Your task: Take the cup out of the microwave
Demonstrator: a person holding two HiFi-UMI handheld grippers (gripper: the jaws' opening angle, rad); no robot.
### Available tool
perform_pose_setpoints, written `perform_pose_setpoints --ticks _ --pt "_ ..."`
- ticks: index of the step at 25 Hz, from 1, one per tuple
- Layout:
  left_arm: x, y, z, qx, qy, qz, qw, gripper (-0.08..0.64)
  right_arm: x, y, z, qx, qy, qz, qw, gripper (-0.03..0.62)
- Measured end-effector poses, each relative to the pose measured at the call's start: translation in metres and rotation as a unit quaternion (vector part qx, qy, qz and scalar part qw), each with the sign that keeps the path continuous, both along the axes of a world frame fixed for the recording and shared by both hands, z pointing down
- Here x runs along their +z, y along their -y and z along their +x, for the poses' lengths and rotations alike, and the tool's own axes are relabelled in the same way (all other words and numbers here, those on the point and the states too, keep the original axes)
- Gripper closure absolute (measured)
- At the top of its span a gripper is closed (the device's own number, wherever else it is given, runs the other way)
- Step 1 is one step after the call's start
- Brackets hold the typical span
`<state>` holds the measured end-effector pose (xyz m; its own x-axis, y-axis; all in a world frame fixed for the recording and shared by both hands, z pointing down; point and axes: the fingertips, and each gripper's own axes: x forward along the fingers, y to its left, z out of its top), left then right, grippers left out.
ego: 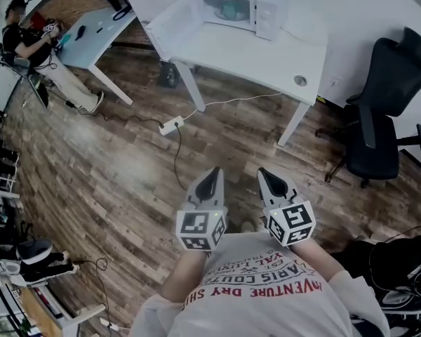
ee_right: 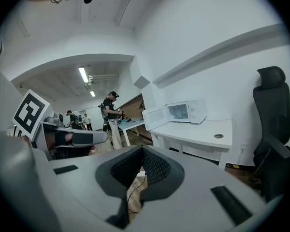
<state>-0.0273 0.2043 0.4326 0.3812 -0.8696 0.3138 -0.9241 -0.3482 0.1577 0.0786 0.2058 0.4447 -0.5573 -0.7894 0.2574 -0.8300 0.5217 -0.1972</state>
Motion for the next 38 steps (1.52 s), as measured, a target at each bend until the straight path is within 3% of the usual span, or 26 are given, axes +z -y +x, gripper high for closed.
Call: perform_pose_setpoints --ticks 15,22,31,38 --pt "0.009 0.117 -0.055 0.027 -0.019 -0.024 0.9992 0.553 0.013 0.102 -0.048 0.025 -0.021 -0.036 0.999 0.580" --pt "0.004 0.180 -0.105 0.037 -0.023 -0.025 0.9987 0.554 0.015 0.159 -0.106 0.012 -0.036 -0.057 0.998 0.580" --pt "-0.005 0.246 -0.182 0.034 -0.029 -0.019 0.9988 0.553 0.005 0.223 -0.175 0.017 -0.037 -0.049 0.998 0.580" --pt "0.006 0.284 -0.211 0.033 -0.033 -0.025 0.9986 0.553 0.010 0.257 -0.190 0.027 -0.043 -0.052 0.997 0.580"
